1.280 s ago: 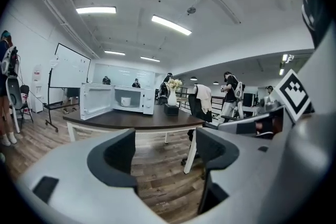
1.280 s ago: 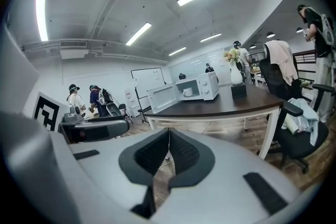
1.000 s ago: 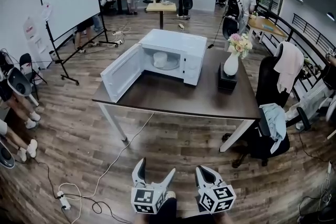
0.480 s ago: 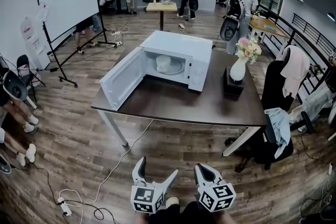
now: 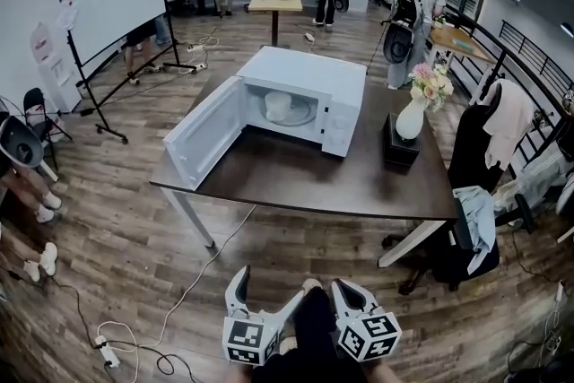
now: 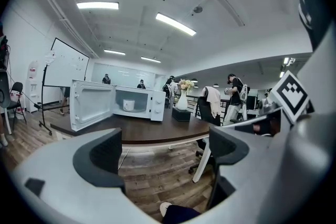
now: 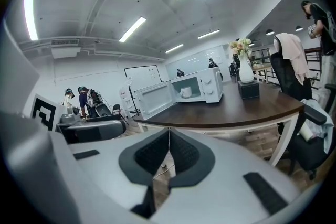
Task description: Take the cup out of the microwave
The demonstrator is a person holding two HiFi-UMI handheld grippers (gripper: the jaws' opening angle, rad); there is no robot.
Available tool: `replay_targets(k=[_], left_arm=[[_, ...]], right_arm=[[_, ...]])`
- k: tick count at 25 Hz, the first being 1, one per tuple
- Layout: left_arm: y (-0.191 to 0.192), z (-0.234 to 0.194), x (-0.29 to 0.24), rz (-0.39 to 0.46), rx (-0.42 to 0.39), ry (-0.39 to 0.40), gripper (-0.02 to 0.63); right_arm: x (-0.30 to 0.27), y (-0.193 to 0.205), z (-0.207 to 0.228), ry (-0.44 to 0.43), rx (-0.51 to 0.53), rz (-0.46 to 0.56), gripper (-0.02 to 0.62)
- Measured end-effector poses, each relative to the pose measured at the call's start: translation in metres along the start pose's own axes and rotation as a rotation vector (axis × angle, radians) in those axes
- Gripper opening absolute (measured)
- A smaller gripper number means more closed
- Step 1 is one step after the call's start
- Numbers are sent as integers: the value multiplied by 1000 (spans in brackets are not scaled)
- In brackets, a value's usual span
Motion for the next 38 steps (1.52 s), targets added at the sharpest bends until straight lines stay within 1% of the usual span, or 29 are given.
replay_targets(k=[4,9,13,20,30,34,38], left_arm=[[-6,-12,-18,25,-6,-28,502],[-15,-25,-51,22,-21,-42,502],[-26,-44,-82,29,-10,-72,502],[-48,-74,-149,18,-8,-86,502],[-81,-115,-241,49,1,-143,502],[-89,-127,-273,52,-1,-154,502],[-90,-136,-299,51,-4,-159,502]], right_arm=[[-21,-6,7,-19,-1,-11,-6],[-50,-20,25,-37,0,-18,-6],[-82,-37,41,-58,6,-32,-6],[-143,-75,74,-82,2,-36,-6],[-221,-123,126,-112,-3,-41,-6],[-248,-137,145,-124,3,-36,-6],[-272,-142,156,-143,6,-41,-6]])
Point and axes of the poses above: the fingertips, and each gripper's own axes: x backward along the fingers, z to its right, y out of its underside, the point moved 4 cm from there along x, backward along the fingers, and after that the axes turned 1 degree about x, right-handed, at the moved point
